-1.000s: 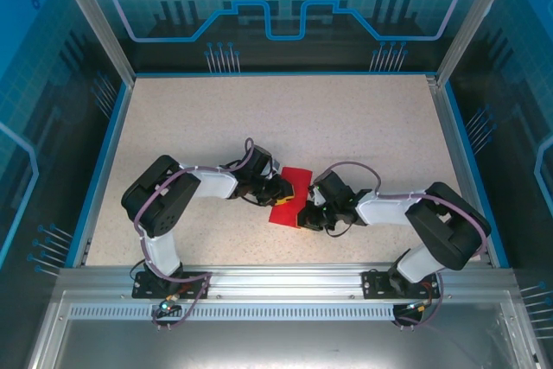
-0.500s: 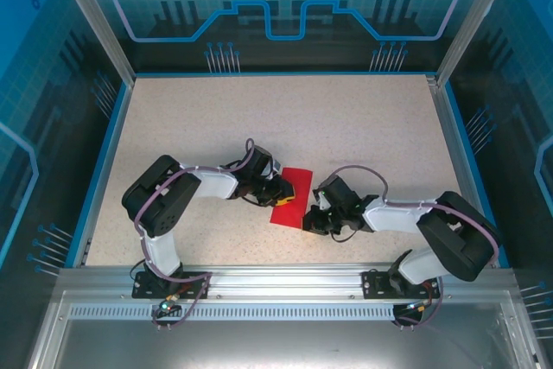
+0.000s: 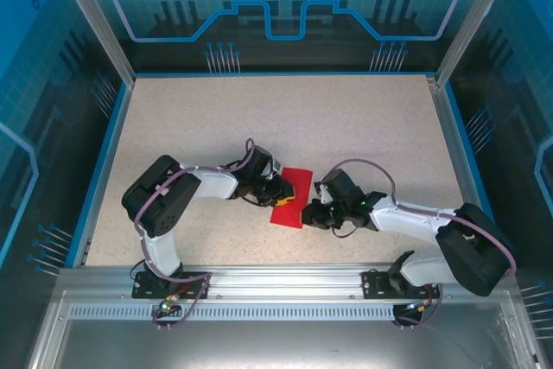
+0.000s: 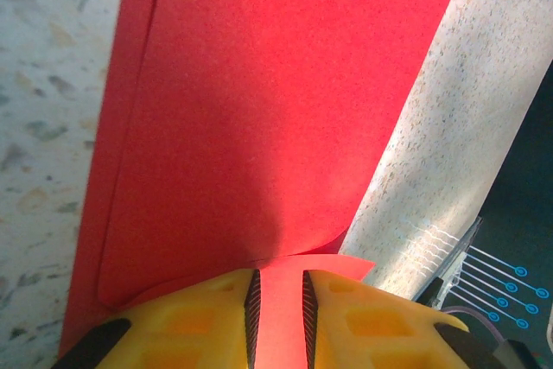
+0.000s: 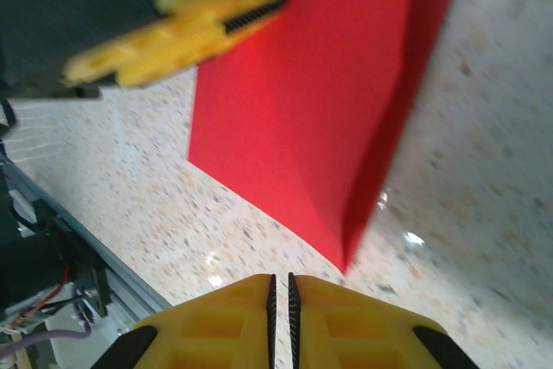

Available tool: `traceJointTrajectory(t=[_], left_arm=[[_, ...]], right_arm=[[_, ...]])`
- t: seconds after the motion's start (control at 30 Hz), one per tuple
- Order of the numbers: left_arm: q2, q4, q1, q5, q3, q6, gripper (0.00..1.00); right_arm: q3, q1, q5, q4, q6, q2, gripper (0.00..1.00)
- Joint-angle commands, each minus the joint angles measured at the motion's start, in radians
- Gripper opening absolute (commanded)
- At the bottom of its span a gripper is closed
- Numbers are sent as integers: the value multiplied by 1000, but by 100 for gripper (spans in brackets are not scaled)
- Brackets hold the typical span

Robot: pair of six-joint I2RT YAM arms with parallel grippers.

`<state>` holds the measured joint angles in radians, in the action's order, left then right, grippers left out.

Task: Fold a paper plane with a square sheet of paper (pick it up from the middle)
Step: Fold the triangle a second time at the center of the table.

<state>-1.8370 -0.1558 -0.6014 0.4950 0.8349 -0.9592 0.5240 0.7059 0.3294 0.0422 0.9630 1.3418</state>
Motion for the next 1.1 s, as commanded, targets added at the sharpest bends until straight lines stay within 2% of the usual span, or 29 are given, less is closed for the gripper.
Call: traceJointTrajectory(t=[0.0, 0.1, 0.2, 0.37, 0.57, 0.7, 0.87, 1.07], left_arm=[[-45, 61, -7, -15, -16, 24, 23], [-41, 69, -7, -14, -16, 30, 23], [-38, 71, -6, -14, -15, 31, 23], [-18, 58, -7, -8, -11, 41, 25], [67, 44, -7, 2, 3, 60, 32], [139, 59, -7, 2, 1, 69, 33], [159, 74, -16, 8, -13, 50, 27], [100, 56, -53, -12, -5, 31, 16]], right_arm=[[53, -14, 47, -82, 20, 84, 13], [63, -13, 49, -129, 34, 145, 12], [62, -18, 42, -100, 25, 185, 12], [-21, -24, 17, -103, 27, 200, 12], [-63, -39, 26, -124, 33, 207, 12], [-64, -40, 23, -117, 34, 205, 11], [-60, -41, 16, -108, 34, 203, 11], [-59, -40, 14, -108, 35, 204, 11]])
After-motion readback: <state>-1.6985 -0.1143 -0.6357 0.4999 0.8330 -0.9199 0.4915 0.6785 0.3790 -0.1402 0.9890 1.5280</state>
